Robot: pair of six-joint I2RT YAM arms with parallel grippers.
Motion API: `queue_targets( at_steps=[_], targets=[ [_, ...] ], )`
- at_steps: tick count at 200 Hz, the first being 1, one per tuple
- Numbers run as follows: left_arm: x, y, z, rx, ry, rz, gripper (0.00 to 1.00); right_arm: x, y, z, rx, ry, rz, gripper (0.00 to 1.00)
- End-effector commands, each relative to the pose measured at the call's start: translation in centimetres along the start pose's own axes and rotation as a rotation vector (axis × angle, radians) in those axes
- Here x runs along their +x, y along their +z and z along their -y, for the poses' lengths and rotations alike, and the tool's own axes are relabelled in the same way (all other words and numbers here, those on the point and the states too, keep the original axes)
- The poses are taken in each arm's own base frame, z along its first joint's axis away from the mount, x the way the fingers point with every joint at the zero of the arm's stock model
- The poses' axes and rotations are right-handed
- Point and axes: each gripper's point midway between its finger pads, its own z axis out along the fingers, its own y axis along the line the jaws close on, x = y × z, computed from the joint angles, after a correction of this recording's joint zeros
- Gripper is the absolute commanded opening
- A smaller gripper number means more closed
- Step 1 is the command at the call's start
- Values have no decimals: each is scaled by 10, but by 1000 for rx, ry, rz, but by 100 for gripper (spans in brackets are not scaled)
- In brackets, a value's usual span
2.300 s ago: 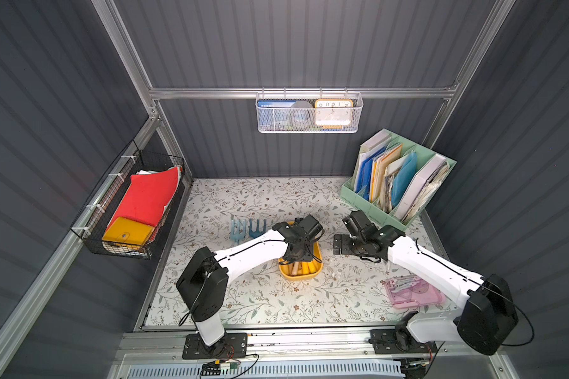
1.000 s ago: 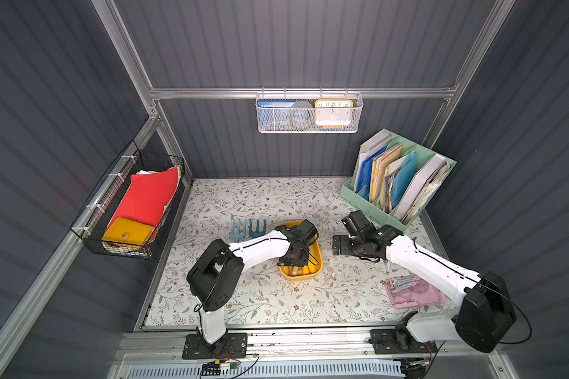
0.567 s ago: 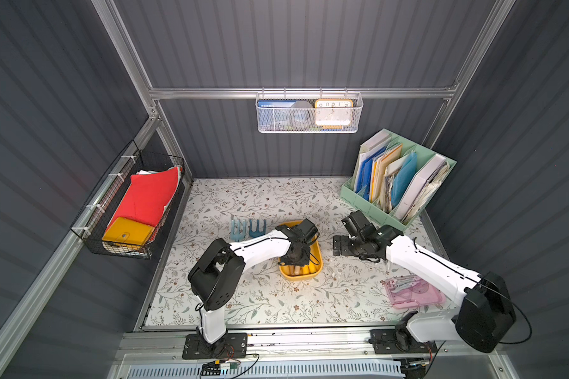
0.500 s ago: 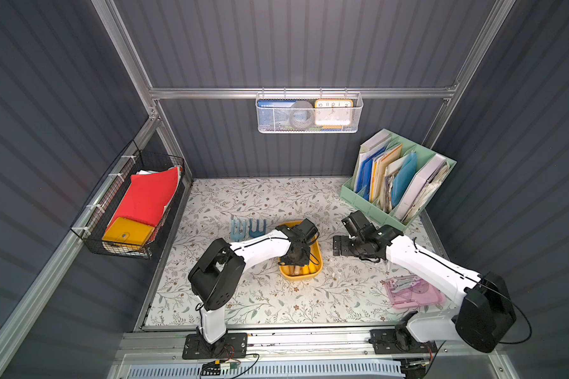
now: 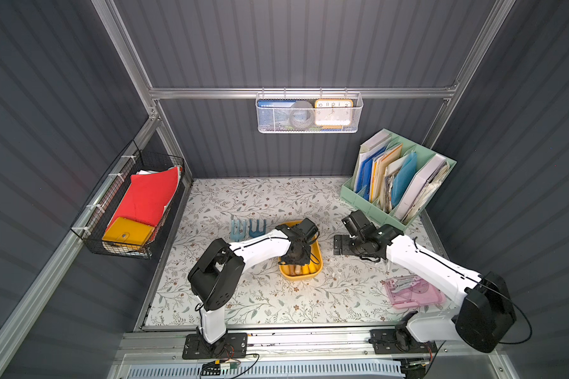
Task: Take the hand rake out of the storage box
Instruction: Pick up the rake from the storage box, then place the rake at the center of the board.
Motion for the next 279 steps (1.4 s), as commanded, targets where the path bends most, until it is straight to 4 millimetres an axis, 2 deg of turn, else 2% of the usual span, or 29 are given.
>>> queue_targets(
  at_steps=[1,61,83,99,115,129,134,160,180,188,190,196,224,251,279],
  targets=[
    [-20,-25,13,60,-4,75,16,-4,-6,4,18,-2,8,99],
    [-39,-48,23,94,-29,146,16,-3,-5,5,22,2,7,99],
    [-49,-62,20,88,-51,184,16,-4,-7,11,46,7,26,99],
    [-60,-74,9,93,-102,219,16,-7,-8,14,51,12,47,99],
    [-74,-86,-13,73,-141,253,16,-10,-10,13,42,16,62,99],
    [-83,-93,-42,10,-159,270,16,-11,-11,13,36,13,63,99],
    [-96,-107,-47,1,-163,310,16,-10,-10,12,36,10,62,99],
    [-107,-118,-108,-144,-170,328,16,-10,-10,11,32,-5,55,99],
    [-100,-114,-153,-238,-175,280,16,-12,-9,6,18,-16,49,99],
    [-101,-119,-172,-275,-194,281,16,-12,-8,4,11,-20,44,99],
    [-93,-112,-180,-293,-197,255,16,-12,-7,3,8,-22,41,99],
    [-89,-111,-194,-315,-211,244,16,-12,-6,1,0,-24,35,99],
    [-84,-119,-244,-382,-240,242,15,-9,2,-9,-30,-40,-12,99],
    [-79,-119,-272,-446,-223,214,15,-7,8,-13,-42,-49,-29,99],
    [-61,-109,-294,-512,-209,169,14,-8,11,-16,-52,-59,-29,99]
  ],
)
